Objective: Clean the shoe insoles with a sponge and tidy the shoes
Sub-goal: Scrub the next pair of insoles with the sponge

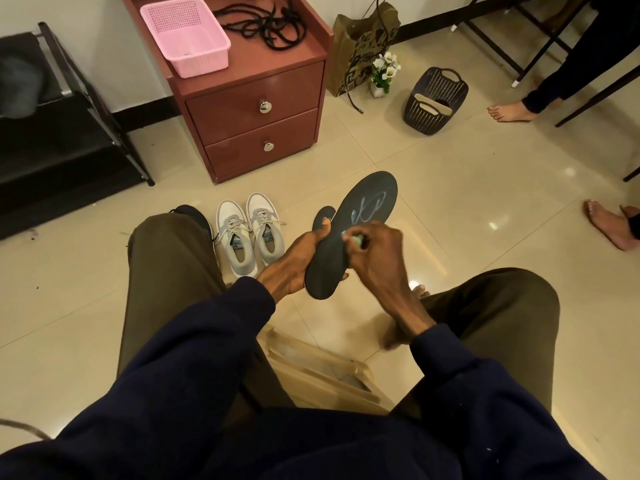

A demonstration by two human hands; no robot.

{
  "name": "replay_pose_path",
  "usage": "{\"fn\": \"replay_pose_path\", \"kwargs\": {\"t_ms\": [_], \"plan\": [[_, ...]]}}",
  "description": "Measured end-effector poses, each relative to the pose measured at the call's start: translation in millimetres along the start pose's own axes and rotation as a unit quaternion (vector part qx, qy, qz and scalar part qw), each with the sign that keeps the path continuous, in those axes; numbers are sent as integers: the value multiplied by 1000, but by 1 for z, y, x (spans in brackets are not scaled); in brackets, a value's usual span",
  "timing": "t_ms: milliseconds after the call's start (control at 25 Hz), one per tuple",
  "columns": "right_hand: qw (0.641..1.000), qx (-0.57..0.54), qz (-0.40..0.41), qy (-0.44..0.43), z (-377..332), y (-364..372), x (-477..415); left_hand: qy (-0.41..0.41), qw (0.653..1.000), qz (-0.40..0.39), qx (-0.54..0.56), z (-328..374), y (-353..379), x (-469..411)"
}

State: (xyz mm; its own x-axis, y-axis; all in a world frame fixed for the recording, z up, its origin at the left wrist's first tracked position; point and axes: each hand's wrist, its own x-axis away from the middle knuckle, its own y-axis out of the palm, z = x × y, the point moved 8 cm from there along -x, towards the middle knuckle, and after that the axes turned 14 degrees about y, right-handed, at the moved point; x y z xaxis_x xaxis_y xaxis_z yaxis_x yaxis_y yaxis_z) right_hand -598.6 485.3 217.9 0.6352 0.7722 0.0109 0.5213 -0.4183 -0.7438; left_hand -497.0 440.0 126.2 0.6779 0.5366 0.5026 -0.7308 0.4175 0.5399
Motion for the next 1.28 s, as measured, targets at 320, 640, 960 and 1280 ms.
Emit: {"fn": "replay_pose_path", "kwargs": {"t_ms": [320,640,960,1280], "plan": [[997,29,56,47,26,-23,-22,16,999,-33,-32,3,5,1],[996,42,-36,-72,-16,19,10,22,999,20,11,6,-8,-3],[998,0,-56,-24,-1,8,5,8,1000,5,-13,3,-3,-2],[998,35,54,0,26,-24,-26,4,998,-58,-39,4,5,2]]}}
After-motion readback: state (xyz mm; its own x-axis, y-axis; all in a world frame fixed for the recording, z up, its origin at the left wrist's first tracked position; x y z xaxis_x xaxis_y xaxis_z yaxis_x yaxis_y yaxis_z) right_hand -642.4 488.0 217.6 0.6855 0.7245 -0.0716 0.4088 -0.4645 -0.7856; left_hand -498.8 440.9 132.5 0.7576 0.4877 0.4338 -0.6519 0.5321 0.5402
